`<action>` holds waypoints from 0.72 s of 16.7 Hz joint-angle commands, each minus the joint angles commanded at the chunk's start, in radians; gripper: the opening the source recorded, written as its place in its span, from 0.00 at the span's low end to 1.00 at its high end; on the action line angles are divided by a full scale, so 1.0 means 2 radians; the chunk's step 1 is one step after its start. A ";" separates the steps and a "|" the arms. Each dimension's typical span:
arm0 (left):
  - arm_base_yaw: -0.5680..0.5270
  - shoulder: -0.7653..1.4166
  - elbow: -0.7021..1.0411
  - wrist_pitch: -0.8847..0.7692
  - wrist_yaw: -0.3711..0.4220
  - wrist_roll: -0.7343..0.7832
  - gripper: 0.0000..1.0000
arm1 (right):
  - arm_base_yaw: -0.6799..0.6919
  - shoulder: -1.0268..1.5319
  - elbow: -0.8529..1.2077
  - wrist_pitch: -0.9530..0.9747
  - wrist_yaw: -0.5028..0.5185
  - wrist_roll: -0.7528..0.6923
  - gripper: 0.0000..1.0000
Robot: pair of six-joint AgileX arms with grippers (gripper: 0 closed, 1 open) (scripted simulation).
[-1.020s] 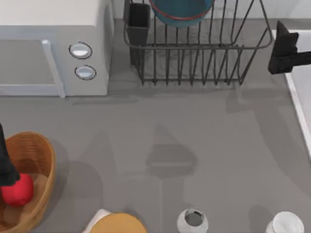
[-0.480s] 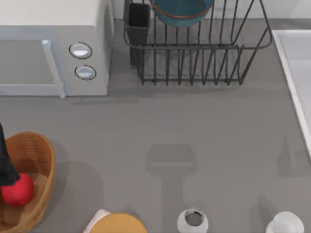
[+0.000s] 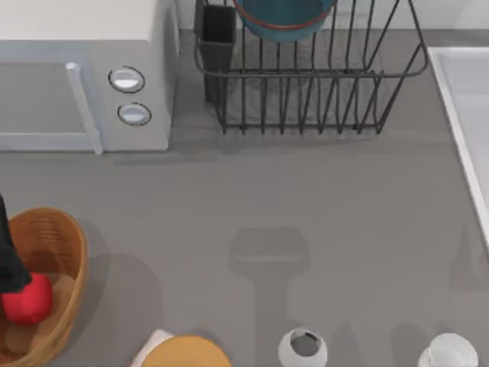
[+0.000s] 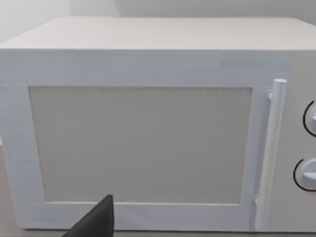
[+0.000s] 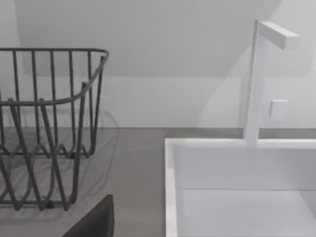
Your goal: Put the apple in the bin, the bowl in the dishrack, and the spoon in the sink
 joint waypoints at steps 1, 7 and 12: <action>0.000 0.000 0.000 0.000 0.000 0.000 1.00 | 0.000 0.000 0.000 0.000 0.000 0.000 1.00; 0.000 0.000 0.000 0.000 0.000 0.000 1.00 | 0.007 0.031 0.019 -0.019 -0.006 -0.030 1.00; 0.000 0.000 0.000 0.000 0.000 0.000 1.00 | 0.020 0.170 0.093 -0.104 -0.029 -0.186 1.00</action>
